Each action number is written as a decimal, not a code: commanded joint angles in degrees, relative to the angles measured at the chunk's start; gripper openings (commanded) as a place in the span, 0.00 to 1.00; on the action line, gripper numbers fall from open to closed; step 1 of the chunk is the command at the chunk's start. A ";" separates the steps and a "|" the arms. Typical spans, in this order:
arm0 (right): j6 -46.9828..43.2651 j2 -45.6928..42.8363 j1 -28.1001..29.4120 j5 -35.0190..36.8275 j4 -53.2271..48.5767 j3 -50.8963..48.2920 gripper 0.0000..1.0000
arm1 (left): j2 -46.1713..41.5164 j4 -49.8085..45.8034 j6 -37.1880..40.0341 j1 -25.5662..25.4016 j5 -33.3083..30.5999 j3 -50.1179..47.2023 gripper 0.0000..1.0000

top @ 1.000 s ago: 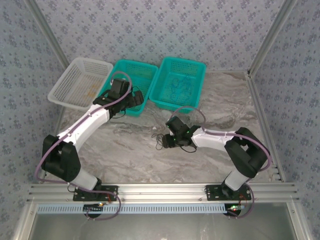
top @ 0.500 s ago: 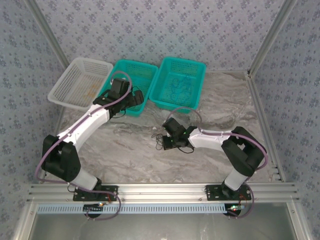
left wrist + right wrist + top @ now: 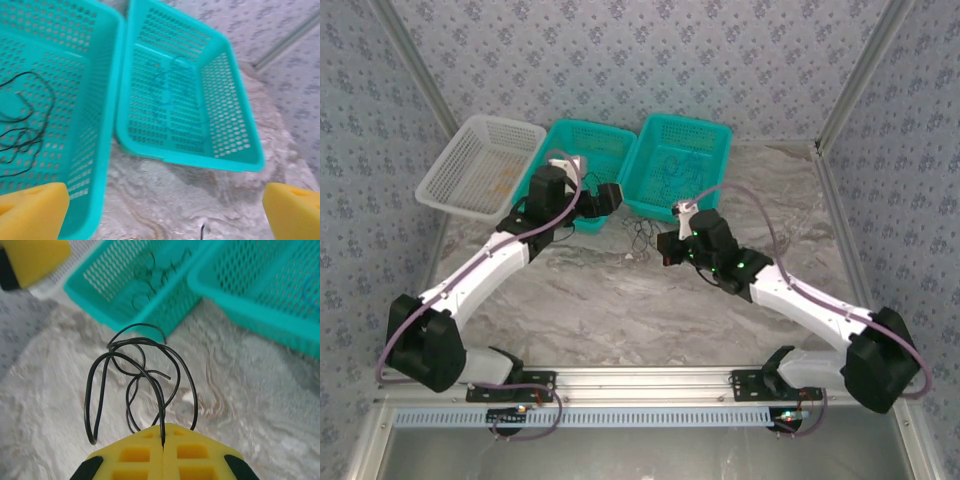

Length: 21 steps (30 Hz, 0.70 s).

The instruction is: Untangle the cables

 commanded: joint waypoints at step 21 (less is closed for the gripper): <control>2.68 -12.52 -10.07 -11.75 22.09 -10.01 0.00 | 7.80 32.51 -39.99 -0.20 24.78 -5.97 0.91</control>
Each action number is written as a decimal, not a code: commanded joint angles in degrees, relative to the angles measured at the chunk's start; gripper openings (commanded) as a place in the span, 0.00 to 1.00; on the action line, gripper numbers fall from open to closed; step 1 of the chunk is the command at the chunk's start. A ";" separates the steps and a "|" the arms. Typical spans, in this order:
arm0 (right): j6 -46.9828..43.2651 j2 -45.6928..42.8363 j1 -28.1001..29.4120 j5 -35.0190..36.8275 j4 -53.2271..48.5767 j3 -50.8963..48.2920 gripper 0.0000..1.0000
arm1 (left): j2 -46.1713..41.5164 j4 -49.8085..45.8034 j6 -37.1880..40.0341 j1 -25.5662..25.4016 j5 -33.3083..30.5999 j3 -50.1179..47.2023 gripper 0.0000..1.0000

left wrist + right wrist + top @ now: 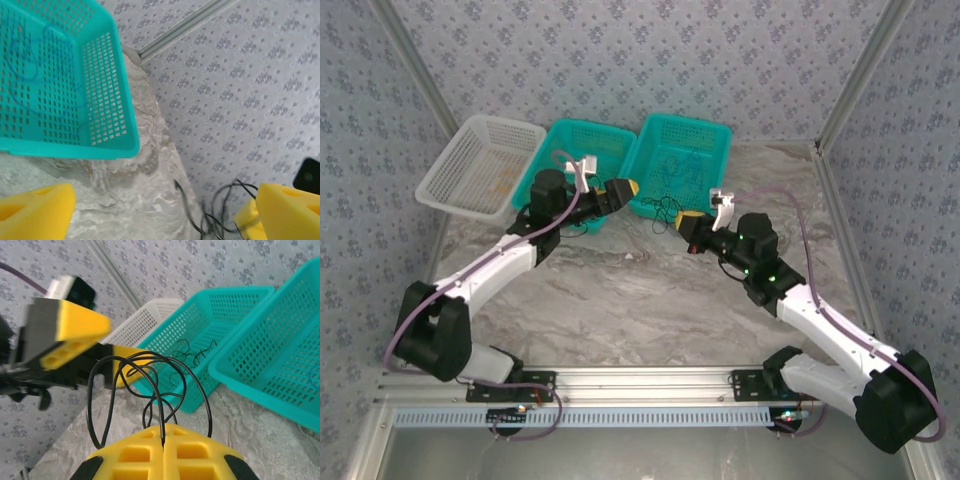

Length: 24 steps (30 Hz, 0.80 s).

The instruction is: Untangle the cables

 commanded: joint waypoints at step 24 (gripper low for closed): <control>-8.27 4.49 2.42 1.40 10.34 -0.08 0.00 | 9.06 13.70 -27.51 -1.08 10.16 2.56 0.40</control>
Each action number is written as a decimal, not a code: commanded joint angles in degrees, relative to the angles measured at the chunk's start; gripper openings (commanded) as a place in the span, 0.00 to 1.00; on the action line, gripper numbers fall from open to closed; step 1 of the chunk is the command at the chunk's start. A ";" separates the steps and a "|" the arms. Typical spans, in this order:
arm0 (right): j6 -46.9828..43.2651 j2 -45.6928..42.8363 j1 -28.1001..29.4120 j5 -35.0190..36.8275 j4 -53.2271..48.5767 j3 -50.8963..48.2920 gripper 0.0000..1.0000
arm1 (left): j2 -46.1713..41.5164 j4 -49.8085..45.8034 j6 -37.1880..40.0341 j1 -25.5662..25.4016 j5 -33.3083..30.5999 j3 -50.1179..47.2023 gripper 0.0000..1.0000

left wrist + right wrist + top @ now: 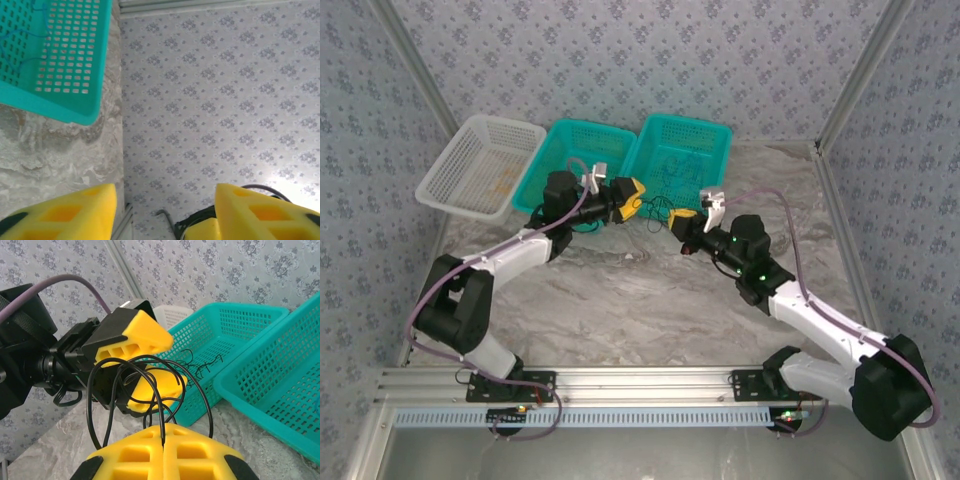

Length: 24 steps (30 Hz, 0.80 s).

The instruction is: Untangle the cables

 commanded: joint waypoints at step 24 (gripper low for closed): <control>-12.13 -5.52 -8.51 1.40 -37.14 3.77 0.00 | -21.54 -52.82 37.22 1.86 -50.37 10.00 0.00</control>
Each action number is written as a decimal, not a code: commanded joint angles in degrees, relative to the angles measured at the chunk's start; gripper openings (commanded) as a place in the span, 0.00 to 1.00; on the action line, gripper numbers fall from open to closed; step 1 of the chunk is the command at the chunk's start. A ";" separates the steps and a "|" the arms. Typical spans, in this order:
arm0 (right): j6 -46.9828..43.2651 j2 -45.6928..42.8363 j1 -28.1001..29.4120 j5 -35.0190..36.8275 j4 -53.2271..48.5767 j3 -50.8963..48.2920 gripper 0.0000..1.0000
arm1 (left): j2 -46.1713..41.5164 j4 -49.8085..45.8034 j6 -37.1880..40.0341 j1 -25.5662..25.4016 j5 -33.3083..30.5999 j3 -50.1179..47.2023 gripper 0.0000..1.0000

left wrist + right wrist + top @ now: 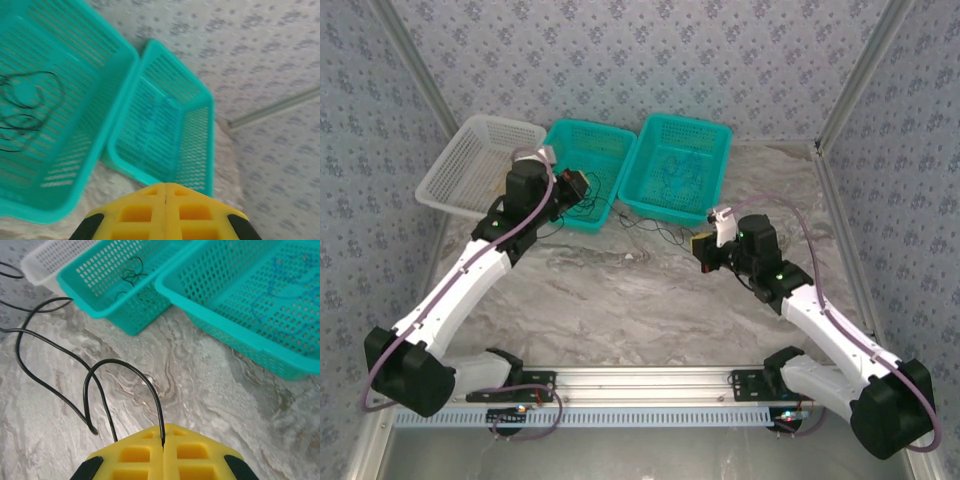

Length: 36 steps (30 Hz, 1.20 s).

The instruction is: Untangle the cables

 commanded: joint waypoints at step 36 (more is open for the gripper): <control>10.99 6.72 -6.79 -4.25 0.15 -3.19 0.40 | -3.22 -3.47 -1.65 3.99 4.58 -1.41 0.00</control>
